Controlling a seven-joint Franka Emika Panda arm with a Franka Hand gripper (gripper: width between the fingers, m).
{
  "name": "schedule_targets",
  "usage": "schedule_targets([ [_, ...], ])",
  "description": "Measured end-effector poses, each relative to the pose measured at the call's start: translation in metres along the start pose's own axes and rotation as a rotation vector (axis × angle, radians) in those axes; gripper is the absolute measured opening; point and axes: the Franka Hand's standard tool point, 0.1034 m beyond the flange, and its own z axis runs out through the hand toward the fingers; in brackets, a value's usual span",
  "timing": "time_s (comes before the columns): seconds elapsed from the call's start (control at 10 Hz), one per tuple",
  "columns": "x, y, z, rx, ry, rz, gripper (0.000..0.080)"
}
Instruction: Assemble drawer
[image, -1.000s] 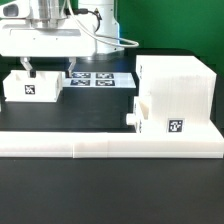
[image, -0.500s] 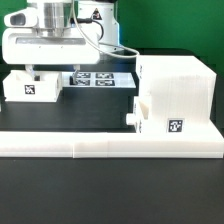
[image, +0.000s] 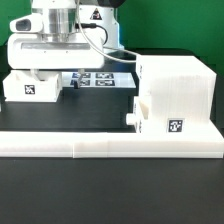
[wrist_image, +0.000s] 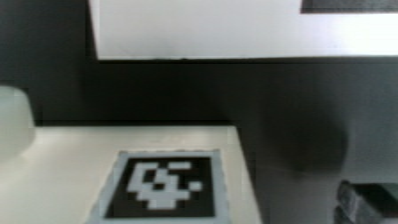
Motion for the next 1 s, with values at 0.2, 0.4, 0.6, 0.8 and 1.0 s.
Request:
schedule_targets([
  [0.2, -0.0002, 0.0006, 0.0000, 0.000, 0.000, 0.000, 0.0515],
  [0.4, -0.0002, 0.0006, 0.0000, 0.000, 0.000, 0.000, 0.0211],
  [0.6, -0.0002, 0.0006, 0.0000, 0.000, 0.000, 0.000, 0.0058],
  [0.8, -0.0002, 0.0005, 0.0000, 0.000, -0.001, -0.001, 0.0041],
  [1.0, -0.0003, 0.0005, 0.0000, 0.000, -0.001, -0.001, 0.0041],
])
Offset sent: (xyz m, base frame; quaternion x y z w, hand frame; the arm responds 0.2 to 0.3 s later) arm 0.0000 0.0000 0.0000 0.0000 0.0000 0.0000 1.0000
